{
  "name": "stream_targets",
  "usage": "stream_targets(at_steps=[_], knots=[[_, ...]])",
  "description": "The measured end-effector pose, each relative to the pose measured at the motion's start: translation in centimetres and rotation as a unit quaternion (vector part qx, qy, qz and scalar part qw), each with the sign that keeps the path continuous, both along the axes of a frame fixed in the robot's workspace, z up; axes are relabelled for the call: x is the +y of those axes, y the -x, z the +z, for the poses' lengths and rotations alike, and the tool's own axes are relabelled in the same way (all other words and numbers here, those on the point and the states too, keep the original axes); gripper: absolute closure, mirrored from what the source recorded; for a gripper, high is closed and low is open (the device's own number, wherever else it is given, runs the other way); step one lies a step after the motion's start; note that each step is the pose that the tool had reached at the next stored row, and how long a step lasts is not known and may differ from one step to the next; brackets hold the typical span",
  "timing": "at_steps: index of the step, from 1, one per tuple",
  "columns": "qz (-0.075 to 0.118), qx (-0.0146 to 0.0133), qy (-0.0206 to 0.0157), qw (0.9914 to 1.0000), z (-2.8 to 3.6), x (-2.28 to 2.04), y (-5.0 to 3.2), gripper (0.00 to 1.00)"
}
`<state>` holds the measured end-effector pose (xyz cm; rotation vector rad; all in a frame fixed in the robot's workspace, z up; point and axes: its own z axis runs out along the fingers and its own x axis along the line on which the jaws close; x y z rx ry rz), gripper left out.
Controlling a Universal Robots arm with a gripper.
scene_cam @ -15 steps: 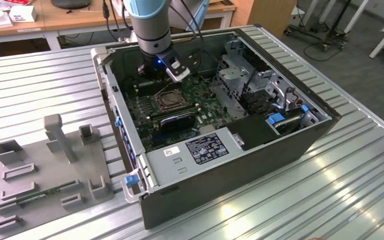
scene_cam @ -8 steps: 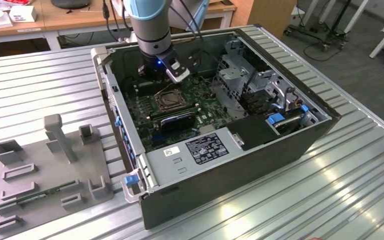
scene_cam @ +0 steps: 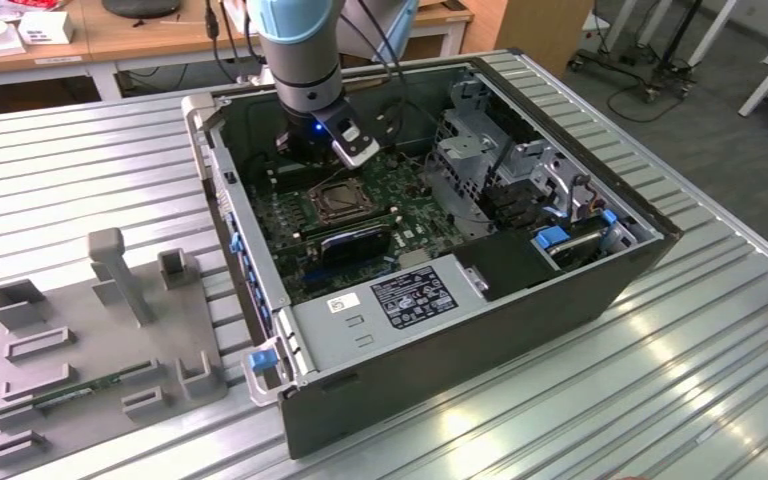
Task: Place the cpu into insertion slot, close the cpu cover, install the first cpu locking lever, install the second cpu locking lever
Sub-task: 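Install the first cpu locking lever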
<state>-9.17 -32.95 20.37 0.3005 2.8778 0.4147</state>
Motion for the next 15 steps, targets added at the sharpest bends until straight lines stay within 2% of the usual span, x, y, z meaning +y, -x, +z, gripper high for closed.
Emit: stream_targets(at_steps=[15], knots=[[0.0,0.0,0.0001,1.0,-0.25,0.0,0.0,0.89]])
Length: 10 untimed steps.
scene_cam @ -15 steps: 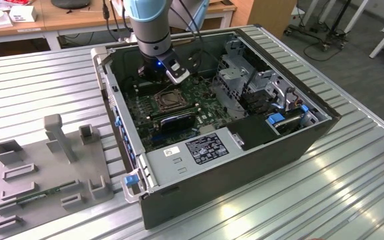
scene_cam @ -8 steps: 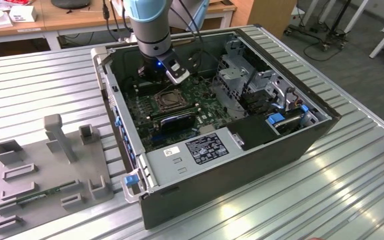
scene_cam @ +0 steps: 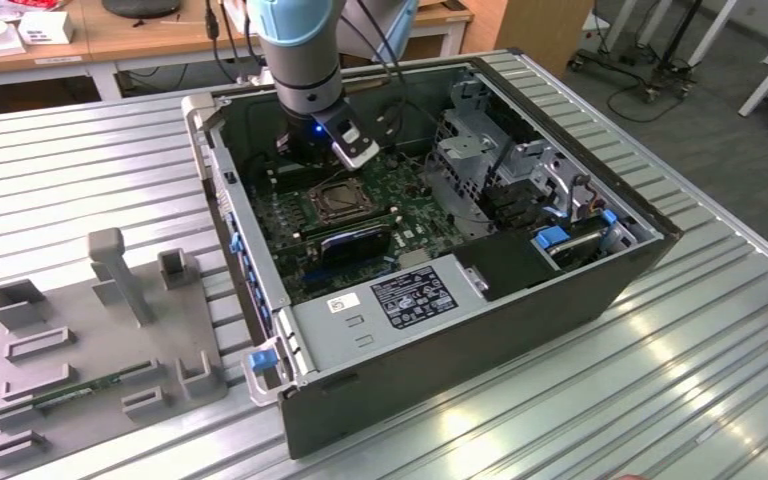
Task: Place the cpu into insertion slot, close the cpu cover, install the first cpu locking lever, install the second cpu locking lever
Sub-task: 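Install the first cpu locking lever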
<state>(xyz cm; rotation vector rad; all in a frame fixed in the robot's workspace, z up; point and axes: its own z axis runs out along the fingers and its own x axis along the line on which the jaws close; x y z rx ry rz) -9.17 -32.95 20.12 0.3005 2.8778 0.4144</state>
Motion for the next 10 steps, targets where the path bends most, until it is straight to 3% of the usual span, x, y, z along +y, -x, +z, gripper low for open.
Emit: stream_targets(at_steps=[10], knots=[[0.0,0.0,0.0,1.0,-0.09,0.0,0.0,0.89]])
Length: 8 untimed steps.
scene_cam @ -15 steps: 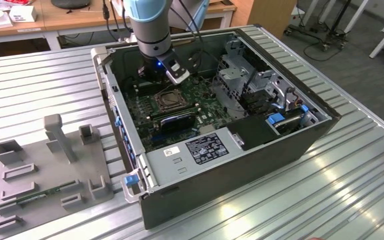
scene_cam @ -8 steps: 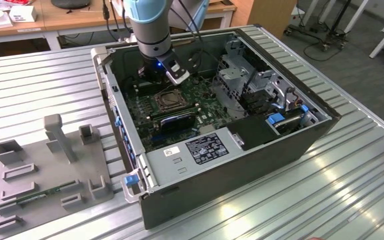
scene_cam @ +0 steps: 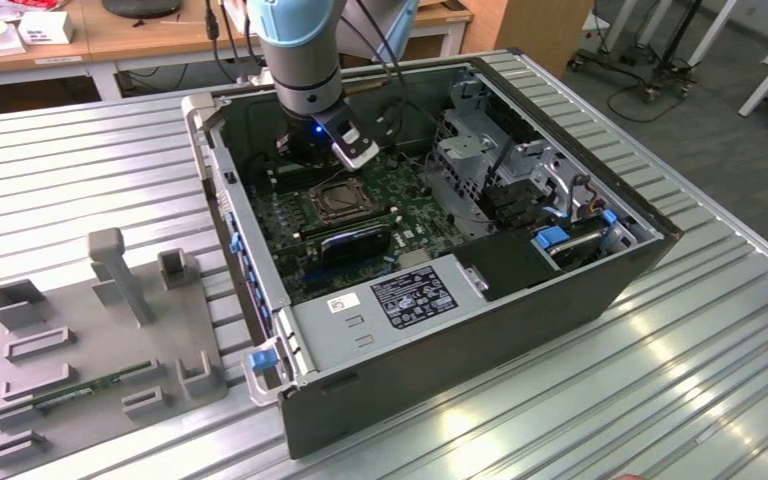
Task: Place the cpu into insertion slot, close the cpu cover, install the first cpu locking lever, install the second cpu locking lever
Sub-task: 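Install the first cpu locking lever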
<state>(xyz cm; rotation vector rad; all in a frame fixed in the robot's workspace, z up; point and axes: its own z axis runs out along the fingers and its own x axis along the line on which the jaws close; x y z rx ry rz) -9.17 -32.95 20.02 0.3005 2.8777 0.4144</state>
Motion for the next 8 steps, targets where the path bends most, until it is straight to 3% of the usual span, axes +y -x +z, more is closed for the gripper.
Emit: stream_targets(at_steps=[8], knots=[[0.0,0.0,0.0,1.0,0.35,0.0,0.0,0.89]])
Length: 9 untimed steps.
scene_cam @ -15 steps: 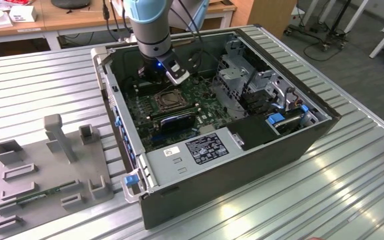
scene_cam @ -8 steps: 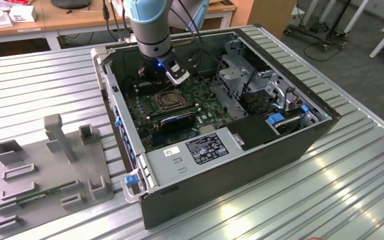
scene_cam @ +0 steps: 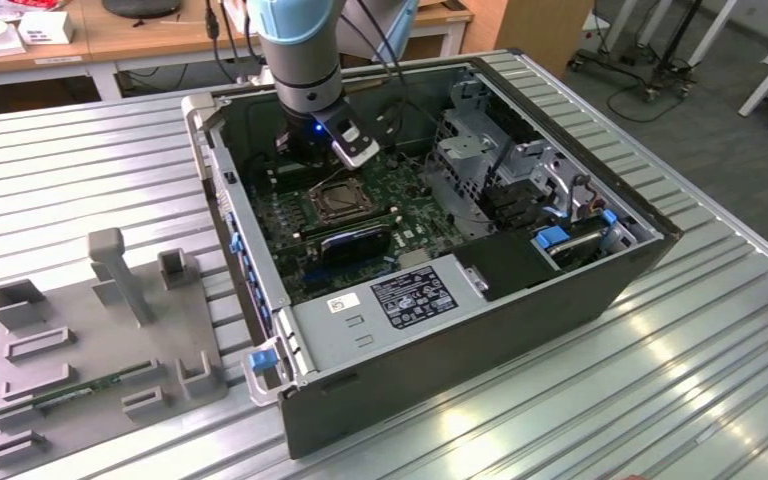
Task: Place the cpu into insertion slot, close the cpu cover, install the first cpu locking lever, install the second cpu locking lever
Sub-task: 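Install the first cpu locking lever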
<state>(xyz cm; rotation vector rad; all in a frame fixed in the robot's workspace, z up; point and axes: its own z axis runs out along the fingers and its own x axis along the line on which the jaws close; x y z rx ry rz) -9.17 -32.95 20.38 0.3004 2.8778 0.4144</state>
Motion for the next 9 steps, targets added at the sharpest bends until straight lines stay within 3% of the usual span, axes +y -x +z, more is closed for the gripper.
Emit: stream_targets(at_steps=[9], knots=[[0.0,-0.0001,-0.0001,1.0,0.5,0.01,0.0,0.89]])
